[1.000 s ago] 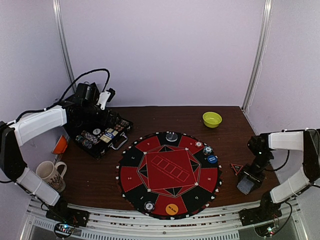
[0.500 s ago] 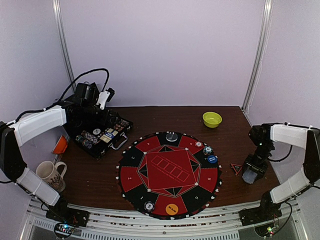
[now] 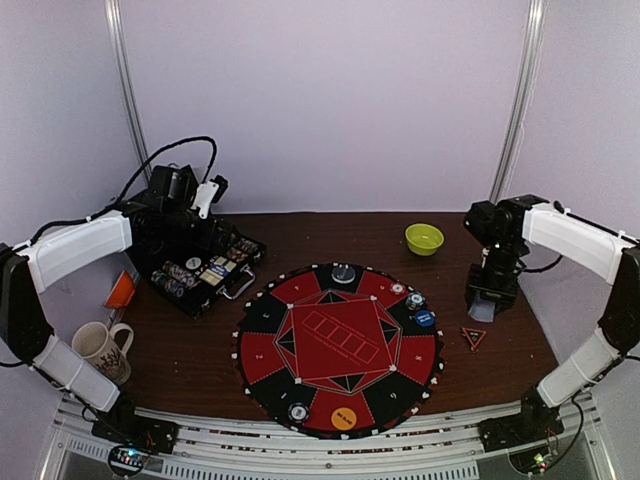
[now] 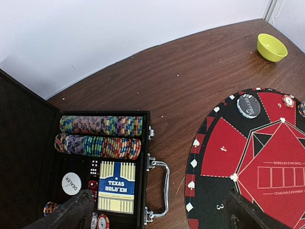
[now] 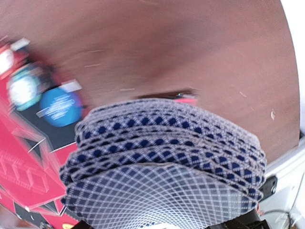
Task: Distribute texas hold em gaming equipment
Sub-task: Place the poker card in position 9.
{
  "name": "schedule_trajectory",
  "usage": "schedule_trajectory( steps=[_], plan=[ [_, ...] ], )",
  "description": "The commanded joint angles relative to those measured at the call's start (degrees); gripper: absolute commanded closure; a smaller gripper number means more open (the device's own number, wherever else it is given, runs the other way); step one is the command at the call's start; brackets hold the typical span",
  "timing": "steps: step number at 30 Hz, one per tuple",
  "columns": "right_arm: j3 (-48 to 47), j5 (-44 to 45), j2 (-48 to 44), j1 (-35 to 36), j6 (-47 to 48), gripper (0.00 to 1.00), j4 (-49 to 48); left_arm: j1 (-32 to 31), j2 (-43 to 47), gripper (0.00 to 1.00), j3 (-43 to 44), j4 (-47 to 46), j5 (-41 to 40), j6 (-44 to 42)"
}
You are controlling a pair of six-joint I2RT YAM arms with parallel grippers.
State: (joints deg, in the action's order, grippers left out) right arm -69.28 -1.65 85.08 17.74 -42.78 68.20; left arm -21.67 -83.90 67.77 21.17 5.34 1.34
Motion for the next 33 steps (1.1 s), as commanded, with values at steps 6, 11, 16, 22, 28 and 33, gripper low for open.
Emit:
schedule_trajectory(
  steps=[6,11,16,22,28,33],
  plan=[
    [-14.51,-0.94,15.53,26.25,9.13,0.56,4.55,0.69,1.11,0.02,1.23,-0.83,0.60,-0.51],
    [-18.76,-0.10,24.12,38.09,16.04,0.55,5.89,0.75,1.03,0.02,1.10,-0.89,0.36,-0.45],
    [-19.13,-0.05,28.97,44.71,22.00,0.55,3.95,0.76,0.92,0.02,1.09,-0.90,-0.26,-0.55],
    [-16.29,-0.96,31.11,45.60,24.49,0.55,0.71,0.80,1.19,0.02,0.66,-1.29,-0.63,-0.60],
    [-15.83,-0.19,31.97,46.72,24.85,0.55,0.50,0.76,1.00,0.02,0.61,-1.54,-0.51,-0.59],
    [-14.29,-3.67,32.26,48.42,24.89,0.55,0.67,0.75,1.66,0.02,0.15,-2.16,-0.60,-0.72]
  ],
)
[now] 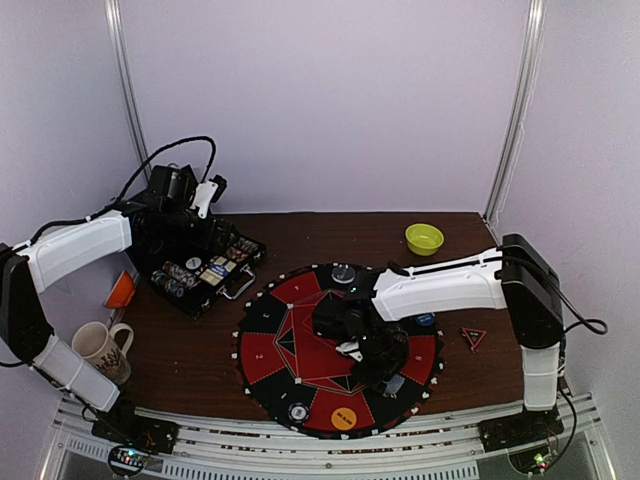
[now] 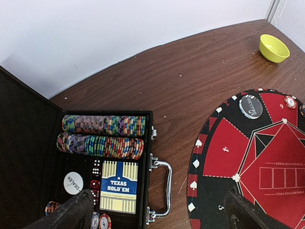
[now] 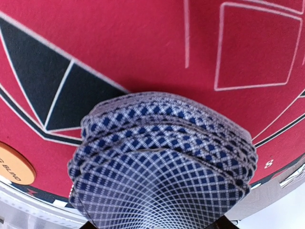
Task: Distribute texas hold em gaming equipment
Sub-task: Place the poker card in position 9.
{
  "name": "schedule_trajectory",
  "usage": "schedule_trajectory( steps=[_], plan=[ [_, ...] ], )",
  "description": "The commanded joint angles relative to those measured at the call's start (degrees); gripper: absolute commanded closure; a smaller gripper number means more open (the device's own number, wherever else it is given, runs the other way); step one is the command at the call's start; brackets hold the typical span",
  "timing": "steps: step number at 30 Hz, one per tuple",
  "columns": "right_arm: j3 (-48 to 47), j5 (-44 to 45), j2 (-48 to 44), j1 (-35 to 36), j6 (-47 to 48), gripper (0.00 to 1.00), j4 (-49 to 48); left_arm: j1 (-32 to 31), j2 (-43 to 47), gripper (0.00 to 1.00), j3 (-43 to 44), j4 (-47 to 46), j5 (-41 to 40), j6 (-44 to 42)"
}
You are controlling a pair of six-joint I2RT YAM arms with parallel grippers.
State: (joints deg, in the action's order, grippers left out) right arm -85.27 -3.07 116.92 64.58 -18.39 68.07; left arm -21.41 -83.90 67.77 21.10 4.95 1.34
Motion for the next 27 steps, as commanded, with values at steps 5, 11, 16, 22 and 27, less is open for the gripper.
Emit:
schedule_trajectory(
  steps=[5,11,16,22,27],
  plan=[
    [2.60,-4.24,0.54,2.86,0.63,0.54,1.09,0.49,1.48,0.02,0.07,-2.39,-0.16,-0.90],
    [7.21,-5.60,-1.76,4.05,0.15,0.54,1.18,0.49,1.46,0.02,-0.18,-2.65,-0.38,-1.07],
    [10.23,-5.98,-3.92,4.70,0.25,0.54,0.20,0.54,1.12,0.02,-0.27,-2.73,-0.38,-1.04],
    [7.73,-2.14,-2.20,4.65,-0.15,0.20,-3.23,0.49,1.28,0.02,-0.82,-3.65,-0.48,-1.23],
    [10.70,0.74,-4.90,4.66,-1.59,0.00,-8.23,0.49,1.06,0.02,-1.14,-4.07,-0.56,-1.43]
  ],
)
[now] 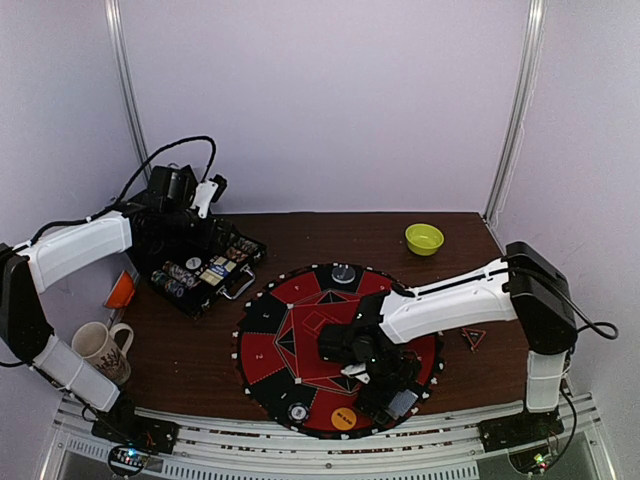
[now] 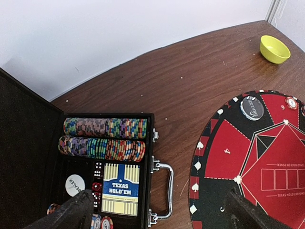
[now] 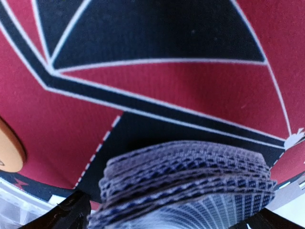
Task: Distribute texas hold em gaming equipment
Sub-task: Place the poker card in position 9.
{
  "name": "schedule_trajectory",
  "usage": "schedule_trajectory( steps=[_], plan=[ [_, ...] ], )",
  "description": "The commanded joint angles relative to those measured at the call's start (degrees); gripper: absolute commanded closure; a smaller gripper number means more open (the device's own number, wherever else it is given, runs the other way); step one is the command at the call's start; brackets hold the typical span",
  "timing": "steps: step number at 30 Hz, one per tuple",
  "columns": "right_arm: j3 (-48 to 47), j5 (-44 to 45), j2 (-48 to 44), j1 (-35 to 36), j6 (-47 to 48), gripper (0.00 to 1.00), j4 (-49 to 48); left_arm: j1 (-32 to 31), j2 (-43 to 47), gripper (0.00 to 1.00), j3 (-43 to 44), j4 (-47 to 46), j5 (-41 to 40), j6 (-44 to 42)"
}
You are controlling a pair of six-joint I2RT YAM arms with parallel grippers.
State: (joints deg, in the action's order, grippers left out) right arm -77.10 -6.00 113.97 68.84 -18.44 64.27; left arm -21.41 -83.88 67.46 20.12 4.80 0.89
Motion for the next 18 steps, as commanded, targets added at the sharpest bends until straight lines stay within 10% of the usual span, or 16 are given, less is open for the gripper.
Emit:
schedule_trajectory(
  steps=[1,18],
  plan=[
    [3.45,4.62,-2.80,0.39,-2.17,0.00,-5.60,0.49,1.01,0.02,-0.84,-3.21,-0.45,-0.97],
    [30.30,6.93,-26.58,0.87,-12.65,0.00,-34.44,-0.45,4.02,0.02,-3.52,-8.58,3.28,1.86]
  ],
)
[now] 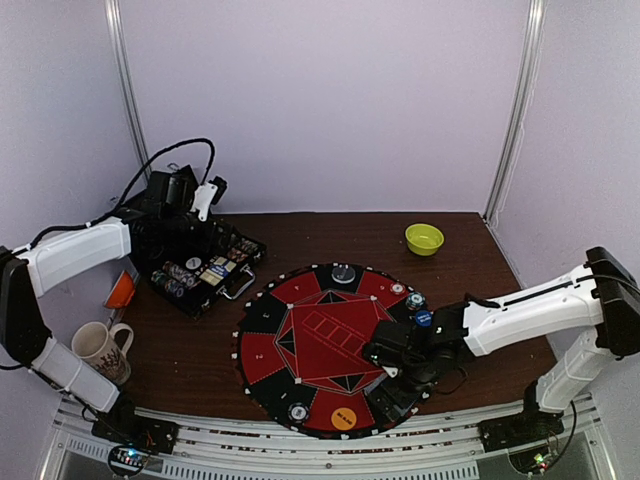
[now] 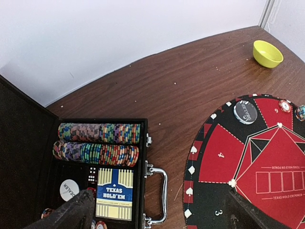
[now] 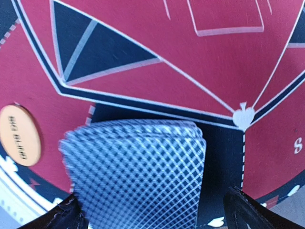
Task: Distribute texas hold em gaming equipment
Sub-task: Place the poker card in position 9, then pick up the poker card from position 9.
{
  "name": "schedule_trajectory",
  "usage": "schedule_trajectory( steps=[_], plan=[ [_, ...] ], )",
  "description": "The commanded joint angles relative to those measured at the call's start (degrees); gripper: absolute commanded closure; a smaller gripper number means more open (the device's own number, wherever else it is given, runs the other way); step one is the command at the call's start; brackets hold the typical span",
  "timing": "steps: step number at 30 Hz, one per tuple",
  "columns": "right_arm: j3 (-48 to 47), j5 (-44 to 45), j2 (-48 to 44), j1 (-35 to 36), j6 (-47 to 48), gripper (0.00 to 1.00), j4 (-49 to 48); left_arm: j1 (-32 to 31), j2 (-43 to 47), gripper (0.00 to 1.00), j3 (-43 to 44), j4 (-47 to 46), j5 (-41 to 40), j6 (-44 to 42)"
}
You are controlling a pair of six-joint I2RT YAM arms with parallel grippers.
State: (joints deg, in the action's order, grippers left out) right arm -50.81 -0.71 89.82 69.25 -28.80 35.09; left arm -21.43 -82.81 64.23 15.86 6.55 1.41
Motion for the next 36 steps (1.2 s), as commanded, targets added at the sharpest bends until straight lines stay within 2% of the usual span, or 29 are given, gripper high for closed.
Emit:
schedule_trajectory(
  steps=[1,8,14,19,27,32,36],
  plan=[
    [4.85,1.49,-3.16,0.76,-2.42,0.00,-5.92,-0.84,3.37,0.02,-0.32,-4.08,1.41,1.62],
    [8.98,2.38,-4.98,2.22,-3.72,0.01,-8.98,-4.46,4.32,0.03,-0.26,-2.27,-0.36,3.26],
    [10.01,6.25,-2.99,5.59,-5.74,0.08,-7.67,-6.86,4.34,0.03,1.07,-1.67,0.56,3.32],
    [10.33,8.64,-0.63,8.38,-7.87,0.21,-6.42,-7.37,3.70,0.03,3.05,0.19,0.50,2.70],
    [9.63,10.93,0.87,11.88,-9.39,0.22,-2.84,-8.48,3.73,0.03,4.24,0.11,0.51,3.30],
    [12.00,6.51,-2.44,11.87,-9.11,0.25,-4.58,-9.30,2.66,0.03,5.21,1.08,0.16,3.10],
    [12.58,4.08,-5.05,11.94,-9.70,0.33,-7.38,-9.68,2.03,0.03,6.48,1.96,-0.83,2.65]
  ],
)
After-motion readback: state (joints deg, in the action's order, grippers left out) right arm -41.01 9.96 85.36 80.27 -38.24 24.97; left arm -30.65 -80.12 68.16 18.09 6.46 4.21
